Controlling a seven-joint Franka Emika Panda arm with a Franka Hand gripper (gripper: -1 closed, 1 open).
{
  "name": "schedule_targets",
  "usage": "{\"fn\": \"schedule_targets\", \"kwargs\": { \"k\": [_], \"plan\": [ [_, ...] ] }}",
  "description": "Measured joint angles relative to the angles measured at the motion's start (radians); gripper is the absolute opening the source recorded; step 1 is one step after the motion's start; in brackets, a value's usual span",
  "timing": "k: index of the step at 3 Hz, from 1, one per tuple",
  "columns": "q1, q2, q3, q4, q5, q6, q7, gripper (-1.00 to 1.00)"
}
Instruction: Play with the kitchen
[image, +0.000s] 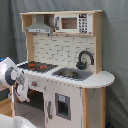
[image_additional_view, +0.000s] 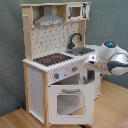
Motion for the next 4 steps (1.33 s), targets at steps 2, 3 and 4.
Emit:
{"fn": "schedule_targets", "kwargs": {
  "k": [2, 3, 4],
  "plan": [
    [-0.039, 0.188, 0.042, 0.039, -0.002, 0.095, -0.039, 1.00],
    [-0.063, 0.271, 0.064, 0.057, -0.003, 0.132, -0.065, 1.00],
    [-0.088, 0.354, 0.091, 0.071, -0.003, 0.171, -0.093, 1.00]
  ]
}}
